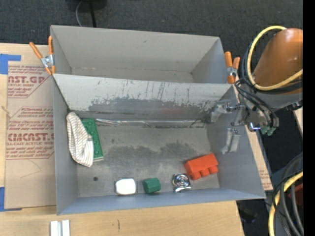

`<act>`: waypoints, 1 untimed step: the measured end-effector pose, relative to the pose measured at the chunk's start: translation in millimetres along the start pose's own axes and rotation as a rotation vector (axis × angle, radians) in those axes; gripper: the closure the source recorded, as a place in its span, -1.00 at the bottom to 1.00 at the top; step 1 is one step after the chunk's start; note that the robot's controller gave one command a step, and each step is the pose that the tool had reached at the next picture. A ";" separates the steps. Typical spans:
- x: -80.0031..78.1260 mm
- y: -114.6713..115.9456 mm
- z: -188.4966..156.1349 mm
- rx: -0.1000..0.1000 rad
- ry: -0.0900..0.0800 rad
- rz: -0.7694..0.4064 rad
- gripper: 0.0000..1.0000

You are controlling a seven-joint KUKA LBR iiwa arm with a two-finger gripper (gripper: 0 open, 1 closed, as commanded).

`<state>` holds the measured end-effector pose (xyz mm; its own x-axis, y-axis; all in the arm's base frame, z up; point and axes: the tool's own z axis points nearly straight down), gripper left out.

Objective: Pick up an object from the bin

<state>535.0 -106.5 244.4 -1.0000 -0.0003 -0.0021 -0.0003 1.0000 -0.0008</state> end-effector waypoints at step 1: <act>12.6 -2.7 26.5 0.001 -0.005 -0.069 -1.00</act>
Offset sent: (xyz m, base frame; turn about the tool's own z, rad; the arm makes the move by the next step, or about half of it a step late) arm -0.0339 -0.0214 -0.1096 -0.2791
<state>522.5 -109.2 218.0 -0.9976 -0.0694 -0.0069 -0.0694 0.9976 -0.0016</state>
